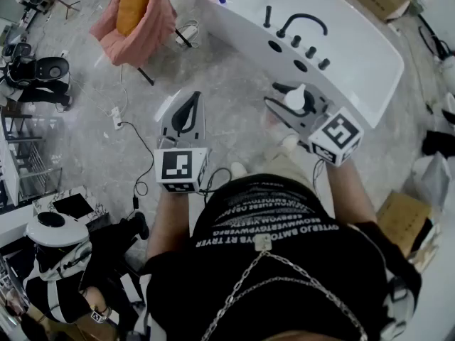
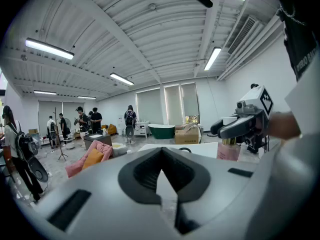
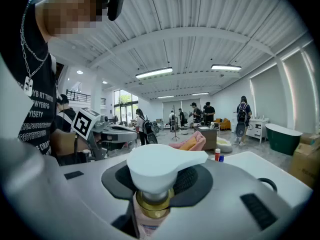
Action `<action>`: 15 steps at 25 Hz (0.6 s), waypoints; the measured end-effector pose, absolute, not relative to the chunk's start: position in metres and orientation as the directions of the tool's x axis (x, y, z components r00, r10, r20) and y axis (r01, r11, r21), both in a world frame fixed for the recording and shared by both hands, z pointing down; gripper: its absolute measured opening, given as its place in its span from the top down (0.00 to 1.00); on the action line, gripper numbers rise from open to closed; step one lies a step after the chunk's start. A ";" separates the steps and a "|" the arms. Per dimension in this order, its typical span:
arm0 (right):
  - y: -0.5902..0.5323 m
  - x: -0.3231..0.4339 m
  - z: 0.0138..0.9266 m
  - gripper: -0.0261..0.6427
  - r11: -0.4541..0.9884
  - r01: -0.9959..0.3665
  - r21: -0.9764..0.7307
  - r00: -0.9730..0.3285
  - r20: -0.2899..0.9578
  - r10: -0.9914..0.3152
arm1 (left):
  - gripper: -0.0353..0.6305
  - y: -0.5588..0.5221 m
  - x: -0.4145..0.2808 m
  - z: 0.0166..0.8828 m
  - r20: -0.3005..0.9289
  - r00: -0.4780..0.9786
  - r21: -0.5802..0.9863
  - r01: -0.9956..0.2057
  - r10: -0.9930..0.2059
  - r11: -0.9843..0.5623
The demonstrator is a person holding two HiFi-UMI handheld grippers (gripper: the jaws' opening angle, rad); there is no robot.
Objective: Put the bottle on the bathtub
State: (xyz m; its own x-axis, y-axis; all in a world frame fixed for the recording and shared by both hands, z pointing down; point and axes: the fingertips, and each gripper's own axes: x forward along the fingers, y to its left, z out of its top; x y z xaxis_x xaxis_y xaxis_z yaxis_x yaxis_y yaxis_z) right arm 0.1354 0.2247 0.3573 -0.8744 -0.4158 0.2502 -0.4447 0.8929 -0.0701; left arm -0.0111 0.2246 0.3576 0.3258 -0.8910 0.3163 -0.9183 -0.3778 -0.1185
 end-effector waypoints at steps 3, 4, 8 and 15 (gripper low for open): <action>0.240 0.126 0.364 0.77 0.889 -0.451 -0.075 -0.867 0.274 -0.417 | 0.95 0.234 -0.017 0.363 0.315 0.345 -0.106 -0.913 -0.884 -0.394; 0.245 0.124 0.364 0.77 0.888 -0.453 -0.077 -0.864 0.281 -0.417 | 0.95 0.238 -0.019 0.364 0.317 0.351 -0.103 -0.911 -0.881 -0.400; 0.263 0.117 0.360 0.77 0.890 -0.451 -0.070 -0.863 0.290 -0.414 | 0.95 0.250 -0.025 0.361 0.297 0.364 -0.092 -0.909 -0.883 -0.405; 0.266 0.094 0.346 0.77 0.883 -0.467 -0.055 -0.857 0.275 -0.436 | 0.95 0.258 -0.041 0.354 0.280 0.390 -0.098 -0.897 -0.877 -0.430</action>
